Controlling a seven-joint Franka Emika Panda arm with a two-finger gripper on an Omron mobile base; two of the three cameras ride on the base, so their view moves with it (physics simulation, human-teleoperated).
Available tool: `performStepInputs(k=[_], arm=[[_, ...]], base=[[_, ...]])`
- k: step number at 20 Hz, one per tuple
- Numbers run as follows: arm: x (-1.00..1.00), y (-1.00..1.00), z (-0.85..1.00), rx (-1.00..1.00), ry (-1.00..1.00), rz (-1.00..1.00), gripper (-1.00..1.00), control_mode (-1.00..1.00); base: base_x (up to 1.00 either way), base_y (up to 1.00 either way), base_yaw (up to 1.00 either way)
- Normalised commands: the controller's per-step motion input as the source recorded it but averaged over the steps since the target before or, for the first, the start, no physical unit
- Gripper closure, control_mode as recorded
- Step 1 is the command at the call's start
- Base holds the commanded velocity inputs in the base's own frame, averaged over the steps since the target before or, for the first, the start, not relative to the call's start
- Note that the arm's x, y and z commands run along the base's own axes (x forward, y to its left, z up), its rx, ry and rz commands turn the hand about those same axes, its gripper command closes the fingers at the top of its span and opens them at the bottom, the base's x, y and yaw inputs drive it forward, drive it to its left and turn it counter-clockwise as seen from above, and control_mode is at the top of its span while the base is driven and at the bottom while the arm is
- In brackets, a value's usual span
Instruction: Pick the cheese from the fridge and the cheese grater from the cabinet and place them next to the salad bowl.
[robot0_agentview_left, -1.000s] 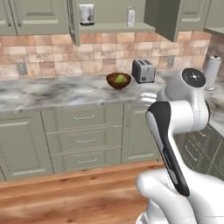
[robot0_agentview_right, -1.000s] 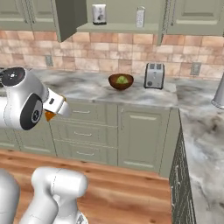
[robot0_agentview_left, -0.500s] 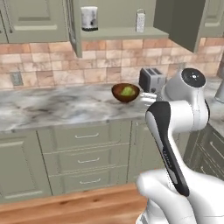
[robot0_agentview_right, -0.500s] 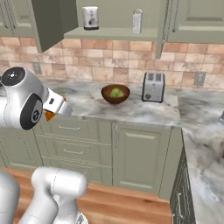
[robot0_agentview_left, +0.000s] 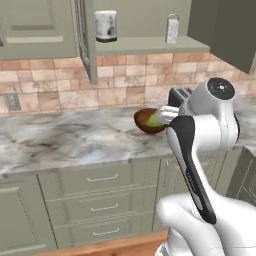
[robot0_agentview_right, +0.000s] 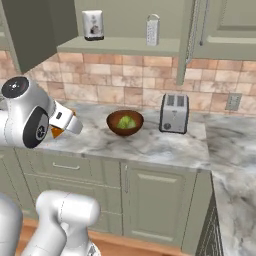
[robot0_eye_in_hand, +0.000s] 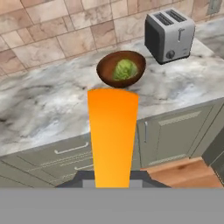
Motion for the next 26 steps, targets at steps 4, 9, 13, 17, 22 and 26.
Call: performStepInputs(k=[4,9,13,17,22,26], arm=[[0.00,0.00,0.00,0.00,0.00,0.00,1.00,1.00],[0.00,0.00,0.00,0.00,0.00,0.00,1.00,1.00],[0.00,0.00,0.00,0.00,0.00,0.00,1.00,1.00],[0.00,0.00,0.00,0.00,0.00,0.00,1.00,1.00],[0.00,0.00,0.00,0.00,0.00,0.00,1.00,1.00],[0.00,0.00,0.00,0.00,0.00,0.00,1.00,1.00]], base=[[0.55,-0.06,0.00],[0.48,-0.04,0.00],[0.48,-0.03,0.00],[0.56,-0.01,0.00],[0.51,0.00,0.00],[0.23,0.00,0.00]])
